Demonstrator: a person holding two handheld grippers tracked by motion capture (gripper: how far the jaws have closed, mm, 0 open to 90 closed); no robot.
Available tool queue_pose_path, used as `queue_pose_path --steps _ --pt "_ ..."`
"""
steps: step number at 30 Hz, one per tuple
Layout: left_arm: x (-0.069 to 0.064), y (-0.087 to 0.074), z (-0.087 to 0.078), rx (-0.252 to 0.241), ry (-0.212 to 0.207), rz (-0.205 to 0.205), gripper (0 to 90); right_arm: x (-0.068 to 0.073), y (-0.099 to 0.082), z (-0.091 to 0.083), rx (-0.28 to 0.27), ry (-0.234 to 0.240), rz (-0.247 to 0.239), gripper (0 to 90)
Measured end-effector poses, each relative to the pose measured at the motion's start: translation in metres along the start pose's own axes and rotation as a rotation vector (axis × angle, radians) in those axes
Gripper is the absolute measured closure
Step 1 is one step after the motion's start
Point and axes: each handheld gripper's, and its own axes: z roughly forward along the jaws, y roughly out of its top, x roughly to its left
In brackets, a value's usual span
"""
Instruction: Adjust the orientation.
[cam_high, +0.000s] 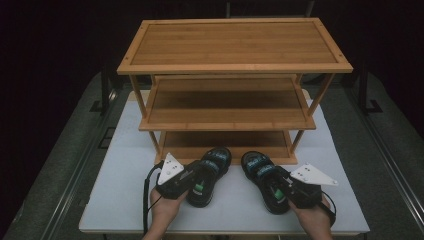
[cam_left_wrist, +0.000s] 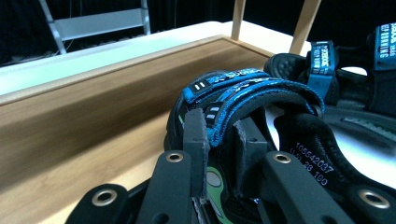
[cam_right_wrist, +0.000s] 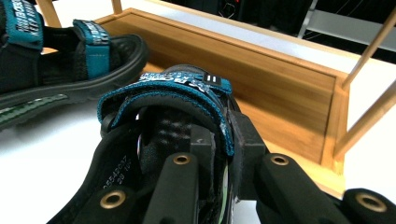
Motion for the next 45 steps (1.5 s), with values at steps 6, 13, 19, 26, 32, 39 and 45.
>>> queue_pose_path --steps 6,13,19,26,32,39,45 --pt "0.002 0.005 0.014 0.0 0.017 0.007 78.1 0.005 0.01 0.015 -0.008 -0.021 -0.015 80.9" --pt "0.002 0.009 0.027 -0.003 0.044 0.012 78.0 0.007 0.02 0.031 -0.019 -0.05 -0.031 81.0" --pt "0.006 0.01 0.039 -0.004 0.069 0.02 78.0 0.003 0.024 0.043 -0.018 -0.064 -0.031 81.0" --pt "0.008 0.011 0.052 -0.007 0.097 0.017 78.0 0.002 0.028 0.058 -0.017 -0.086 -0.028 81.0" --pt "0.012 0.01 0.062 0.005 0.109 0.003 77.9 0.0 0.03 0.071 -0.011 -0.098 -0.018 80.9" --pt "0.015 0.008 0.067 0.014 0.113 -0.013 77.7 -0.002 0.026 0.083 -0.004 -0.106 0.006 80.8" --pt "0.016 0.008 0.067 0.018 0.109 -0.009 75.6 -0.004 0.025 0.087 0.008 -0.105 0.005 79.9"
